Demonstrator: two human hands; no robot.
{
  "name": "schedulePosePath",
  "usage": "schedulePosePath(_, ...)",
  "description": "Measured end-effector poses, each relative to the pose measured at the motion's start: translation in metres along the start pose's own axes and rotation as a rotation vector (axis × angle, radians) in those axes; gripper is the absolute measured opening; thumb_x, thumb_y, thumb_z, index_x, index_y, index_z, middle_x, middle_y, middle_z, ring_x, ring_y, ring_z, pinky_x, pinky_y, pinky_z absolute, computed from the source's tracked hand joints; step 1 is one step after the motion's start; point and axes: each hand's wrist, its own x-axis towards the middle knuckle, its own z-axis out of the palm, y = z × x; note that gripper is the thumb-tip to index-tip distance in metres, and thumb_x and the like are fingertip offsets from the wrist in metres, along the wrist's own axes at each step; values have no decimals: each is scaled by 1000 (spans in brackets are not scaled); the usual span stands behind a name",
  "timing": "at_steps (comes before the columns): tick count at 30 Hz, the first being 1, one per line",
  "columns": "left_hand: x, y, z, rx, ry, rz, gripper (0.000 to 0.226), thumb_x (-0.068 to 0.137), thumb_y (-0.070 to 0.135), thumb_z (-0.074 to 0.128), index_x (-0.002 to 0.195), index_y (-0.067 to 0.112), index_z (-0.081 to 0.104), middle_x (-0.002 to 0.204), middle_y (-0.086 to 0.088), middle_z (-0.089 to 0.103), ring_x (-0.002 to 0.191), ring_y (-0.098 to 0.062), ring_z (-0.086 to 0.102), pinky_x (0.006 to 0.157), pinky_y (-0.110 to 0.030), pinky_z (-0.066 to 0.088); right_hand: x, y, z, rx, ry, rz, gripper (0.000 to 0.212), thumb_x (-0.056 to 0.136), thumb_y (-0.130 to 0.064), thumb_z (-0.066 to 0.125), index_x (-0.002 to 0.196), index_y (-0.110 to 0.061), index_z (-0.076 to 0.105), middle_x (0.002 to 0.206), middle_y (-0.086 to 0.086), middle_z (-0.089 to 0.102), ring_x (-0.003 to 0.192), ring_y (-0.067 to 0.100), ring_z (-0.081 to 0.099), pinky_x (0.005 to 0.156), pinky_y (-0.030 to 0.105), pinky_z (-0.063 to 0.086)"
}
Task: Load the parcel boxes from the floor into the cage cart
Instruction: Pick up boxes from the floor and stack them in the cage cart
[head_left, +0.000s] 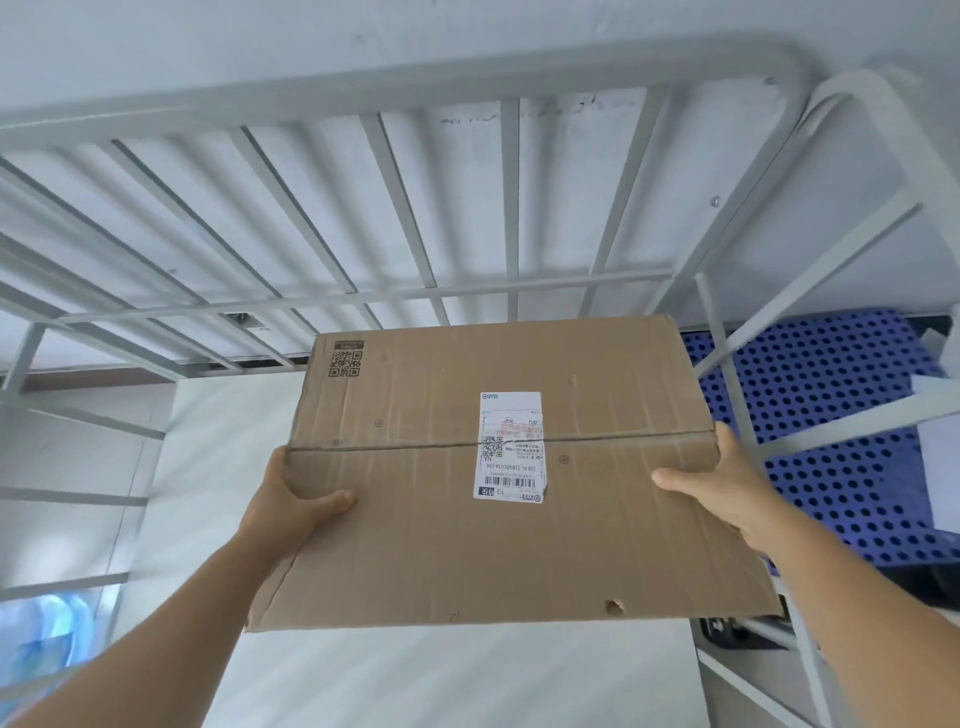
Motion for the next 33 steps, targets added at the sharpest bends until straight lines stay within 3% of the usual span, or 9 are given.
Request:
schedulePosePath(2, 19, -5, 10, -18, -16, -24, 97, 39, 53, 84, 123, 38, 38, 104, 5, 64, 92, -20, 65, 82, -45, 56, 21, 1, 5, -12, -2, 18, 117, 76, -32, 83, 156, -34, -1, 164, -1, 11, 147, 28, 21, 115, 52, 27)
schedulePosePath(5, 45, -10, 28, -34, -37, -45, 102, 37, 53, 84, 125, 39, 37, 107, 4, 64, 94, -21, 65, 82, -46, 56, 52, 2, 14, -35, 7, 29, 116, 76, -32, 83, 156, -34, -1, 164, -1, 11, 147, 29, 21, 115, 53, 27)
schedulePosePath(13, 110, -25, 80, -52, -68, -80, 101, 49, 37, 88, 134, 34, 33, 113, -1, 60, 97, -24, 63, 83, -47, 56, 123, 18, 34, -50, 36, 51, 113, 79, -25, 81, 157, -29, 0, 163, 2, 14, 147, 28, 20, 115, 49, 25)
schedulePosePath(18, 159, -52, 127, -37, -71, -74, 88, 65, 21, 89, 131, 33, 33, 114, 0, 58, 100, -25, 62, 85, -50, 55, 174, 47, 66, -42, 45, 89, 112, 81, -20, 80, 157, -28, -2, 163, 1, 14, 147, 27, 21, 115, 47, 25)
schedulePosePath(27, 183, -54, 152, -41, -38, -23, 81, 66, 24, 88, 126, 35, 35, 111, 4, 56, 101, -24, 60, 87, -49, 54, 206, 47, 60, -32, 115, 27, 112, 81, -18, 80, 157, -29, -2, 163, 1, 15, 147, 26, 22, 115, 47, 27)
schedulePosePath(33, 196, -49, 163, -29, -4, 19, 84, 69, 21, 86, 133, 32, 32, 118, 2, 53, 102, -24, 57, 87, -43, 52, 222, 55, 65, -22, 150, 25, 112, 79, -18, 81, 157, -30, 1, 162, 0, 17, 146, 24, 24, 115, 47, 27)
